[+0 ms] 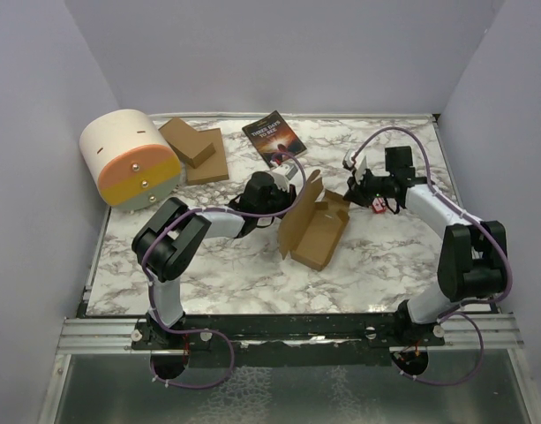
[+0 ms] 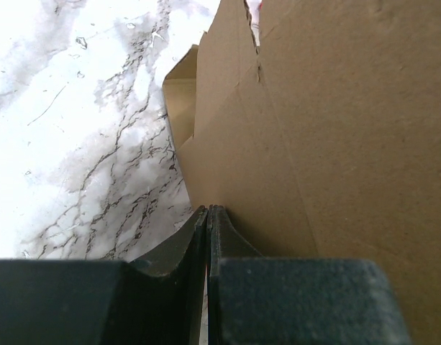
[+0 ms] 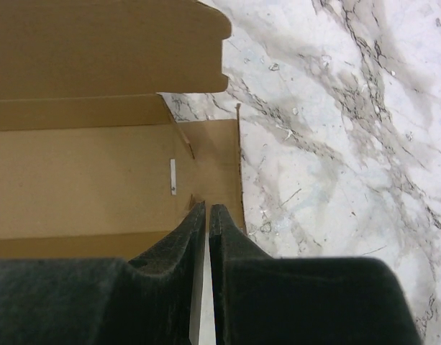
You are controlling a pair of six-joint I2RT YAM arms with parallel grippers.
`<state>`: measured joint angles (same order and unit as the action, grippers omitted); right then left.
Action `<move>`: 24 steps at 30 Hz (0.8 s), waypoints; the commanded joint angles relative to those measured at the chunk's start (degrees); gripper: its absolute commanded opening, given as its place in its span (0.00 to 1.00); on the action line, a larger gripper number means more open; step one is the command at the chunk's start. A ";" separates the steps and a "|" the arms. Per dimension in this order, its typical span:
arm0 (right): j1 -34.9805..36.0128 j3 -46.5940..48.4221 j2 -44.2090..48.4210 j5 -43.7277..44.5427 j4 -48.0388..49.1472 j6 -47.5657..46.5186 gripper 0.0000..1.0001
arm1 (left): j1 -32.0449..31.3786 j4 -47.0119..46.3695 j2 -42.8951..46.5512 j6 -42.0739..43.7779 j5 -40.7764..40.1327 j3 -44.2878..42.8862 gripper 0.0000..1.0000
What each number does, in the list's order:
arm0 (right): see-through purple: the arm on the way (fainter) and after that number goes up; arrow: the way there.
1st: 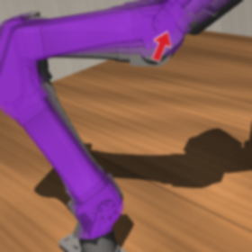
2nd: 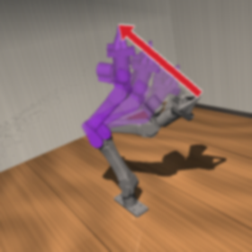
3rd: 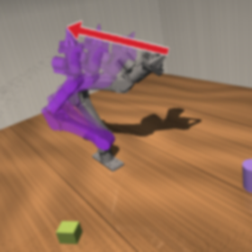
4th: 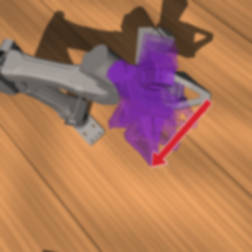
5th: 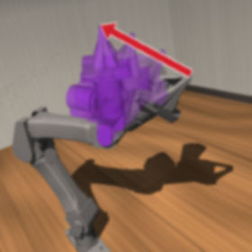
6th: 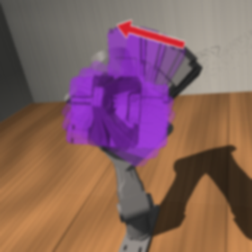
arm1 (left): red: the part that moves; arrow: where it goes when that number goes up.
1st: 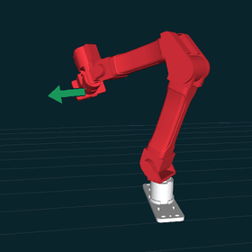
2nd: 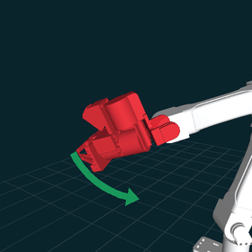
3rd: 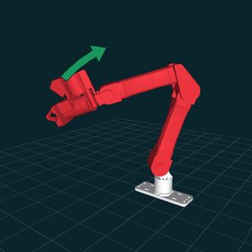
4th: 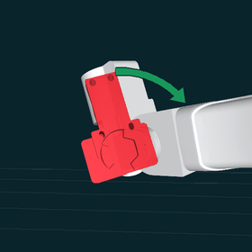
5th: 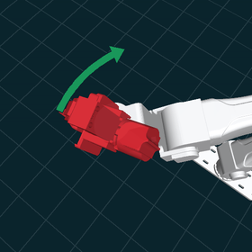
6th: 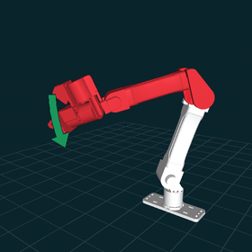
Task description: Fold the paper box
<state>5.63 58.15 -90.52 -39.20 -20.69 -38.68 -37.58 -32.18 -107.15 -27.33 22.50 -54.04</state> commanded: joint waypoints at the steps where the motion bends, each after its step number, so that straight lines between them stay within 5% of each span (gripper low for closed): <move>1: 1.22 -2.58 3.23 -0.71 2.82 -2.90 0.08 | 0.21 -0.07 -0.75 -1.31 -1.08 -1.57 0.05; 5: 1.49 -2.26 3.09 0.66 3.06 -1.40 0.08 | 0.23 0.01 -0.95 -1.62 -0.88 -1.75 0.05; 9: 1.40 0.97 0.07 4.92 2.39 2.38 0.39 | 0.30 0.32 -0.78 -1.31 -0.83 -1.83 0.05; 12: 1.40 2.25 -1.60 7.06 2.57 2.99 0.50 | 0.32 0.58 -0.65 -1.14 -0.67 -1.91 0.05; 19: 1.12 5.19 -6.21 8.38 0.77 1.48 0.53 | 0.41 0.54 -0.64 -1.09 -0.39 -1.99 0.05; 24: 0.79 2.68 -0.31 -0.55 -1.38 -1.03 0.50 | 0.58 0.54 0.07 -0.99 -0.50 -1.58 0.05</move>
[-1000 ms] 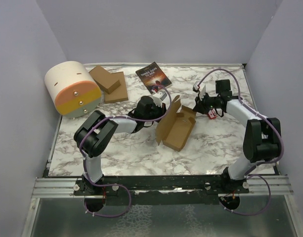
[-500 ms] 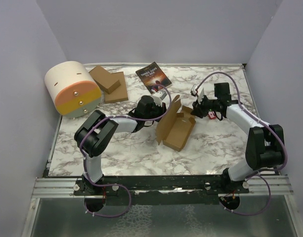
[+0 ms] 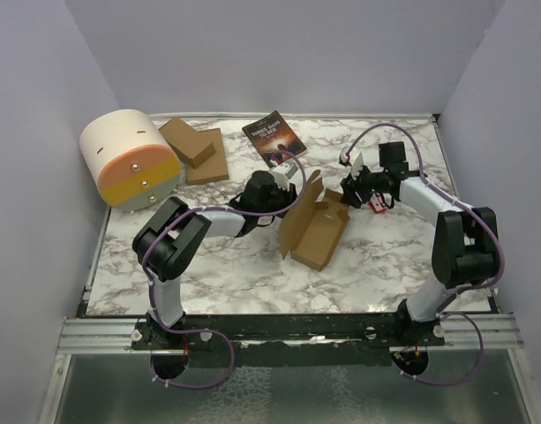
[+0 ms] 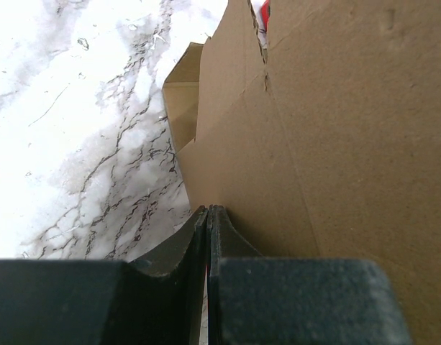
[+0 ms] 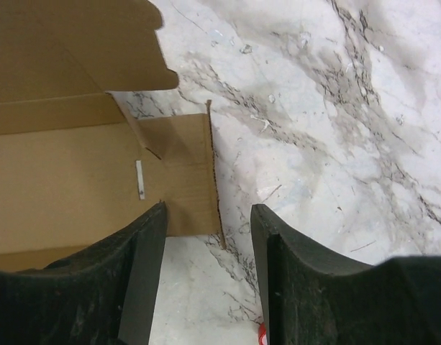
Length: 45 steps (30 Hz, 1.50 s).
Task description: Fold the paper box
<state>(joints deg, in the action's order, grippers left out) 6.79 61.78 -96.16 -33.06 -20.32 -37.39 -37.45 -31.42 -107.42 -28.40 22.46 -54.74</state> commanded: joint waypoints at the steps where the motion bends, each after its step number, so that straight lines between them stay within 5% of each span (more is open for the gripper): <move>1: -0.36 -2.07 7.07 -8.18 -2.04 -2.81 0.49 | 0.49 -0.22 0.47 0.06 -0.47 -0.83 0.05; 9: -0.30 -4.17 6.00 -9.13 -5.99 -5.25 0.28 | 0.54 -0.66 0.38 -0.16 -0.07 -0.72 0.05; 15: -0.28 -4.83 5.19 -5.64 -4.19 -3.80 0.40 | 0.54 -0.82 0.86 -0.09 -0.32 0.08 0.05; 22: 0.52 -5.22 3.46 -3.11 -2.75 -3.48 0.40 | 0.54 -0.85 0.36 -0.29 -0.04 -0.30 0.05; 45: 3.23 -5.88 3.68 2.21 -0.62 -2.90 0.11 | 0.54 -0.92 0.28 -0.39 0.05 -0.25 0.05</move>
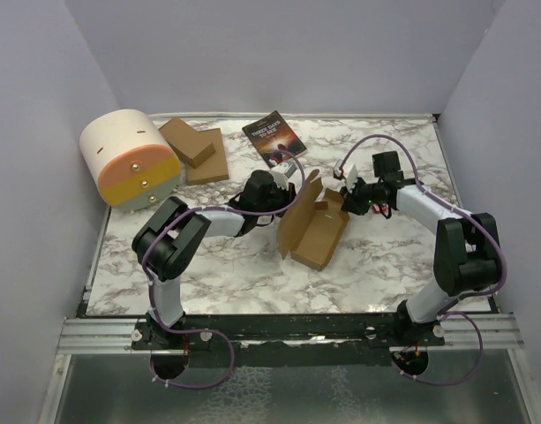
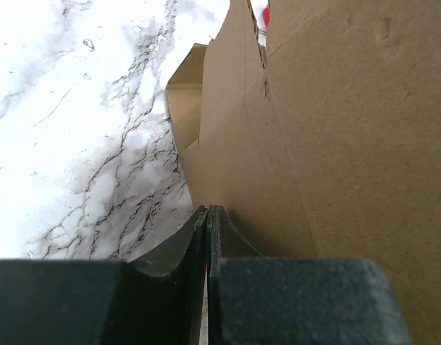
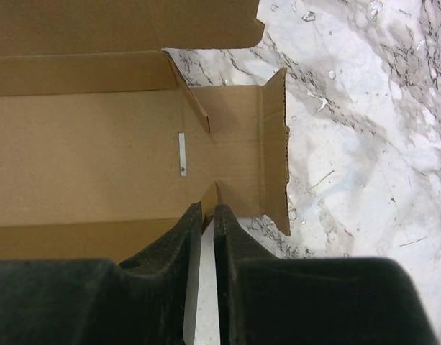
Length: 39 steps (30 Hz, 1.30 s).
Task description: Fold the paper box
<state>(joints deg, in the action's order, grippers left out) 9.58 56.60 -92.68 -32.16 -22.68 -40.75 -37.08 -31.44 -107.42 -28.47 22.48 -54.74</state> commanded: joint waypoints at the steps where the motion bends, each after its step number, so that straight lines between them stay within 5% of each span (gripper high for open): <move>1: 0.44 -0.70 0.23 1.19 1.71 0.62 0.09 | 0.17 -0.90 0.23 -0.30 0.04 -0.21 0.06; 6: 0.36 0.13 0.06 -0.40 0.79 2.68 0.01 | 0.25 -0.77 0.45 -0.19 0.09 -0.14 0.05; 25: -3.84 6.60 -8.11 -13.66 -7.63 13.43 0.02 | 0.52 -0.38 0.69 -0.14 0.02 -0.41 0.06; 34: -6.15 8.87 -4.45 -22.10 -9.34 10.57 0.38 | 0.47 0.10 0.84 0.13 0.14 -0.62 0.06; 39: -6.86 10.50 -3.68 -20.42 -7.17 10.21 0.44 | 0.52 0.16 0.89 0.21 0.15 -0.63 0.05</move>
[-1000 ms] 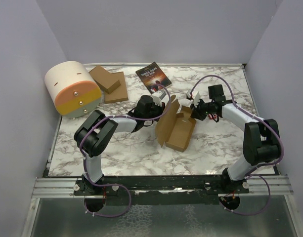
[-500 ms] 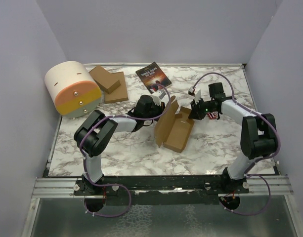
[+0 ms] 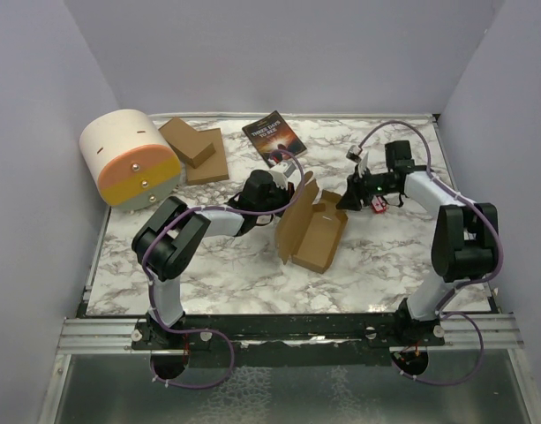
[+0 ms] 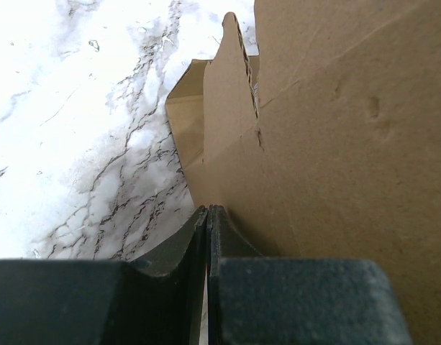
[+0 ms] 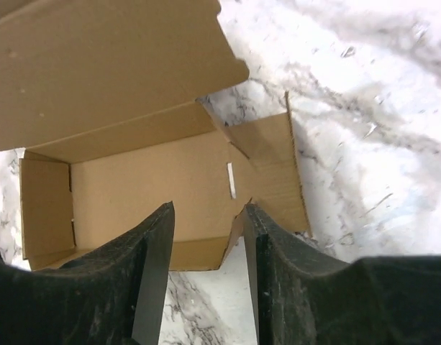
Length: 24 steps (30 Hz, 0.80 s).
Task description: Fold the paper box
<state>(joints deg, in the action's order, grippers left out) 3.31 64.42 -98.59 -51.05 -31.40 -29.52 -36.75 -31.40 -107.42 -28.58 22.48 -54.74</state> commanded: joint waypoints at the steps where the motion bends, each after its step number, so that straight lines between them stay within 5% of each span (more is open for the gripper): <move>1: -0.59 2.84 2.18 0.30 2.80 -1.06 0.45 | 0.19 0.11 0.94 0.36 0.25 -0.58 0.06; 12: 0.00 6.81 -3.62 10.23 4.68 -7.58 0.53 | 0.19 -0.33 0.57 0.12 0.37 -0.70 0.05; 24: 1.17 10.44 -10.01 10.94 1.99 -11.07 0.46 | 0.19 -0.29 0.28 0.05 0.72 -0.85 0.05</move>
<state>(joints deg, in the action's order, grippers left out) 4.14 71.72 -106.52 -40.69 -28.08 -37.89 -36.75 -31.40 -107.42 -28.60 22.50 -54.74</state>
